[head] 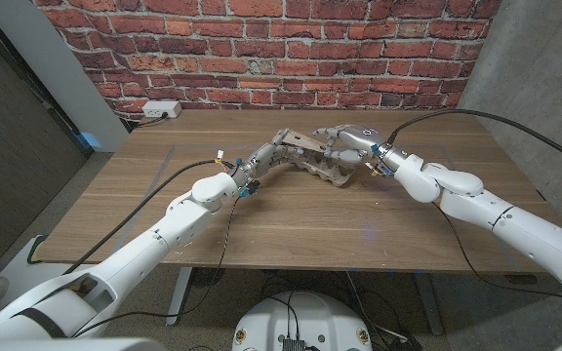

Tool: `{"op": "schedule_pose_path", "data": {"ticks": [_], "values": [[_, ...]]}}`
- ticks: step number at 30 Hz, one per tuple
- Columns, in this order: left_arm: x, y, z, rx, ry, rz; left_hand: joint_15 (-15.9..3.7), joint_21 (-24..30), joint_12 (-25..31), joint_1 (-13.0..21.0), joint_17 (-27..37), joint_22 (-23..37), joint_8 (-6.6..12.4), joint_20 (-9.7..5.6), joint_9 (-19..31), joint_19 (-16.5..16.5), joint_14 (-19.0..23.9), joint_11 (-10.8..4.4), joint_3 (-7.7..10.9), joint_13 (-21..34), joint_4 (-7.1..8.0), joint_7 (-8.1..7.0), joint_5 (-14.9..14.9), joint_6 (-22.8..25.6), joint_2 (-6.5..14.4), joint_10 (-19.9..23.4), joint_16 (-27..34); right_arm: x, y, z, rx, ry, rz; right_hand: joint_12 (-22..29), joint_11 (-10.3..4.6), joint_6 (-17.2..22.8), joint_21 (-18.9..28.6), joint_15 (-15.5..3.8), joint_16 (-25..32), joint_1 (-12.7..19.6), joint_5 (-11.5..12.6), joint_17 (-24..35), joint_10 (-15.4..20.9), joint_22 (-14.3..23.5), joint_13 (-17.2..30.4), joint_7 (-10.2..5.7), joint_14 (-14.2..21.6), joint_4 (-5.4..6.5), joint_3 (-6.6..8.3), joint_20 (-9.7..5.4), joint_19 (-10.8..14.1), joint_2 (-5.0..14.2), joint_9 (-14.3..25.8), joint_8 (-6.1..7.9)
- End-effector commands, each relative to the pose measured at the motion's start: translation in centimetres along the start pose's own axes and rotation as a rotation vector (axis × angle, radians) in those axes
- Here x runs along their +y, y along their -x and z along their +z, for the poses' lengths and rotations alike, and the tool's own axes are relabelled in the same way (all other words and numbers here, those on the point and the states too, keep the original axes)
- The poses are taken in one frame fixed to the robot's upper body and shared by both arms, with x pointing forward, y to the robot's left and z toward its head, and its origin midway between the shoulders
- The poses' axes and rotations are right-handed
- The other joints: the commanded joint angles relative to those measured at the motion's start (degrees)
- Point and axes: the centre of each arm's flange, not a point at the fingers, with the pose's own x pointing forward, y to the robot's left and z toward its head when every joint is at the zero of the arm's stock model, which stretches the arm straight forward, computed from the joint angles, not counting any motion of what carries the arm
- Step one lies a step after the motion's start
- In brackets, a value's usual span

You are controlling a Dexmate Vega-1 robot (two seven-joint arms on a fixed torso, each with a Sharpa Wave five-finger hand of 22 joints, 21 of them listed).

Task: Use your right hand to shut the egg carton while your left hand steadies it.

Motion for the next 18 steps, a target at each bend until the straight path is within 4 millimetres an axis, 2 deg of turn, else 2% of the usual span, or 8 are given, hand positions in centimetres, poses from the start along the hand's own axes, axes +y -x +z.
{"op": "schedule_pose_path", "data": {"ticks": [1,2,8,13,18], "values": [[0.17,-0.21,-0.09,-0.010,0.004,-0.002,-3.08,-0.2,0.2,0.1,0.0,0.1,0.13,0.24,0.1,-0.1,-0.2,0.01,-0.10,0.1,0.18,0.19,0.2,0.5,0.1,0.0,0.0,0.12,0.21,0.40,-0.042,-0.007,0.015,-1.1,0.17,-0.4,0.0,-9.63,-1.2,-7.0,-0.4,-0.5,-1.6,0.0,0.1,1.61,-0.5,3.16,-2.70,-0.72,0.6,-2.01,0.0,-0.30],[0.18,-0.24,-0.13,-0.010,0.004,-0.001,-3.07,-0.2,0.2,0.1,0.0,0.1,0.13,0.23,0.1,-0.1,-0.1,0.02,-0.11,0.1,0.18,0.22,0.2,0.5,0.1,0.0,0.1,0.14,0.23,0.38,-0.041,-0.011,0.012,-1.8,0.15,-0.4,-0.1,-9.71,-1.6,-9.0,-0.6,-0.7,-2.5,-0.1,-0.3,1.78,-0.7,4.01,-3.45,-0.43,0.6,-2.42,0.0,-0.29],[0.19,-0.34,-0.34,-0.009,0.009,-0.002,-3.11,-0.1,0.3,0.1,-0.1,0.1,0.18,0.17,0.2,0.0,-0.1,0.03,-0.15,0.0,0.19,0.30,0.2,0.7,0.1,0.0,0.1,0.09,0.22,0.21,-0.041,-0.024,0.004,-2.5,0.20,-0.7,-0.1,-9.39,-2.0,-11.5,-0.8,-0.8,-3.3,-0.1,-0.6,2.43,-1.0,5.12,-4.48,0.37,0.9,-3.02,0.0,-0.37],[0.26,-0.49,-0.41,-0.007,0.011,-0.005,-3.08,-0.1,0.3,0.1,-0.2,0.1,0.17,0.18,0.2,0.1,-0.1,0.07,-0.18,0.0,0.19,0.51,0.2,0.7,0.2,0.0,0.2,-0.12,0.33,0.03,-0.043,-0.051,-0.034,-1.9,0.30,0.3,0.1,-9.70,-2.0,-13.8,-0.8,-0.8,-1.5,-0.2,-0.6,2.58,-0.2,6.32,-4.99,0.70,1.8,-2.58,-0.1,0.00],[0.35,-0.58,-0.42,-0.005,0.009,-0.010,-3.16,-0.1,0.4,0.1,-0.3,0.1,0.16,0.20,0.3,0.0,-0.2,-0.06,-0.22,0.0,0.19,0.58,0.2,0.6,0.2,0.0,0.2,-0.51,0.60,-0.08,-0.040,-0.082,-0.102,-0.6,0.41,1.9,0.4,-10.11,-1.6,-14.9,-0.7,-0.9,1.6,-0.2,-0.3,2.51,2.2,6.88,-4.63,0.66,3.2,-1.24,-0.1,0.44]]}}
